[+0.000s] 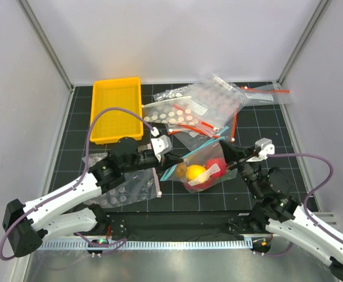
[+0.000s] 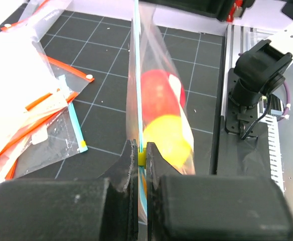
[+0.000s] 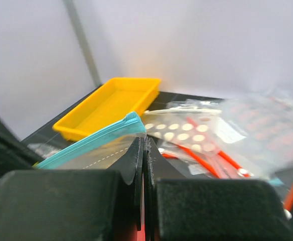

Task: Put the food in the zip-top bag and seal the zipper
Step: Zip the zipper food storage bag at the center of the board, then place the zipper food storage bag at the center of the board.

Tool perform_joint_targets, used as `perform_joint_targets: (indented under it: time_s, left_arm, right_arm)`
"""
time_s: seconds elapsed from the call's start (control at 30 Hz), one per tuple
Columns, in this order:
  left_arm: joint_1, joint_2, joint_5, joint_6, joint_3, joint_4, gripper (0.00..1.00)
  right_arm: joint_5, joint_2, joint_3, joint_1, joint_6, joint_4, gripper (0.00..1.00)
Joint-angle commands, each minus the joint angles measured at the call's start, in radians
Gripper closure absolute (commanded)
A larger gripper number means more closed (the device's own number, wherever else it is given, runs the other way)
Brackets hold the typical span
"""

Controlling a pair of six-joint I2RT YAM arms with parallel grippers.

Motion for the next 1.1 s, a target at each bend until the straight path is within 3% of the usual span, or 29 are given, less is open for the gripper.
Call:
perform_joint_targets:
  time_s: [0.0, 0.23, 0.53, 0.63, 0.73, 0.77, 0.87, 0.9, 1.07]
  left_arm:
    - [0.007, -0.007, -0.019, -0.003, 0.044, -0.069, 1.0]
    - [0.005, 0.008, -0.071, -0.029, 0.072, -0.142, 1.0]
    - [0.007, 0.026, -0.146, -0.035, 0.093, -0.197, 1.0]
    - [0.007, 0.031, -0.141, -0.037, 0.099, -0.202, 1.0]
    - [0.005, 0.023, -0.135, -0.042, 0.096, -0.195, 0.77]
    - [0.004, 0.017, -0.129, -0.042, 0.092, -0.182, 0.63]
    - [-0.002, -0.012, -0.125, -0.035, 0.063, -0.129, 0.43]
    - [-0.005, -0.016, -0.119, -0.029, 0.055, -0.116, 0.4]
    - [-0.008, 0.025, -0.091, -0.012, 0.078, -0.06, 0.36]
  right_arm:
    - [0.383, -0.037, 0.035, -0.02, -0.039, 0.082, 0.99]
    - [0.688, -0.091, 0.013, -0.02, -0.035, 0.088, 0.99]
    - [0.861, -0.16, -0.041, -0.022, -0.056, 0.182, 0.99]
    - [0.778, -0.149, -0.038, -0.02, -0.055, 0.176, 0.99]
    - [0.596, -0.108, -0.004, -0.02, -0.056, 0.137, 0.99]
    - [0.507, -0.093, 0.007, -0.02, -0.056, 0.127, 0.99]
    - [0.347, -0.041, 0.033, -0.02, -0.061, 0.105, 0.99]
    - [0.256, -0.03, 0.039, -0.022, -0.064, 0.107, 0.99]
    - [0.129, 0.013, 0.061, -0.02, -0.07, 0.094, 0.99]
